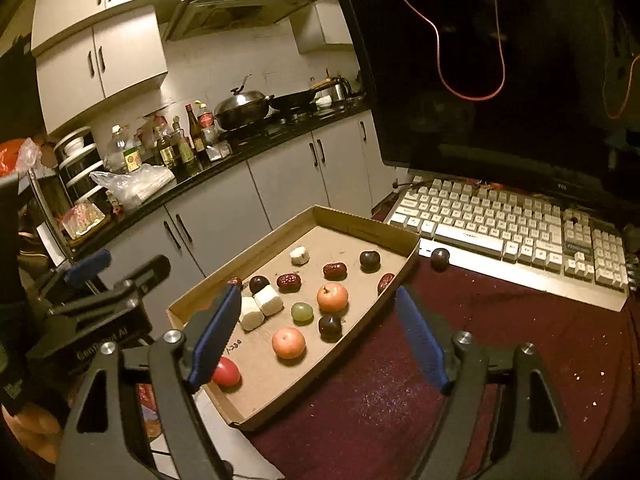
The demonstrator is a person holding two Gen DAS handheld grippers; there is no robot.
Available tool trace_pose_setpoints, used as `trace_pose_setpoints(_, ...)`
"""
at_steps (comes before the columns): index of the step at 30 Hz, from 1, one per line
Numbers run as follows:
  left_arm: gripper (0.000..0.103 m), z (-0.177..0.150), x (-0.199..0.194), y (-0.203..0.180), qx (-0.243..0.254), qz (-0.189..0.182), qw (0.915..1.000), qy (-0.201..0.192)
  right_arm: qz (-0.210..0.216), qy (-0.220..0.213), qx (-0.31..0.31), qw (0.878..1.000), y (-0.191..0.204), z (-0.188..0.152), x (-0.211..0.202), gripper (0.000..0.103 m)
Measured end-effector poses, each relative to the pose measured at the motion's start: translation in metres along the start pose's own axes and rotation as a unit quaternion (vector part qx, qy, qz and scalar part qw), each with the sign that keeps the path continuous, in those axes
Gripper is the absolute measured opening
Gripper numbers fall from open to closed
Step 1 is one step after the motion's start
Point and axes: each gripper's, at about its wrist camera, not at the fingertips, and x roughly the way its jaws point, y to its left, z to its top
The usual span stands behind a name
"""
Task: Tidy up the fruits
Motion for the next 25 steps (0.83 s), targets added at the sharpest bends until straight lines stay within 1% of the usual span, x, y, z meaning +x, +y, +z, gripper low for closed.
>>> trace_pose_setpoints(8, 0.089, -0.002, 0.004, -0.001, 0.006, -0.001, 1.0, -0.004, -0.014, -0.009, -0.018, 1.0, 0.005, -0.003, 0.004, 0.08)
trace_pose_setpoints(11, 0.089, -0.002, 0.006, 0.0, 0.005, -0.008, 1.0, 0.0, -0.02, -0.011, -0.025, 0.999, 0.007, -0.003, 0.006, 0.08)
trace_pose_setpoints(15, 0.089, -0.001, 0.008, 0.001, 0.005, -0.009, 0.9999, 0.0, -0.025, -0.014, -0.028, 0.999, 0.007, -0.002, 0.008, 0.08)
trace_pose_setpoints(19, 0.089, 0.0, 0.009, 0.003, 0.002, -0.02, 0.9998, 0.001, -0.027, -0.015, -0.028, 0.999, 0.007, -0.001, 0.009, 0.08)
trace_pose_setpoints(22, 0.089, 0.001, 0.01, 0.003, -0.004, -0.054, 0.9985, -0.001, -0.028, -0.014, -0.027, 0.999, 0.007, -0.001, 0.01, 0.08)
trace_pose_setpoints(25, 0.089, 0.001, 0.011, -0.005, 0.009, -0.048, 0.9988, -0.009, -0.027, -0.013, -0.021, 0.999, 0.004, -0.001, 0.012, 0.08)
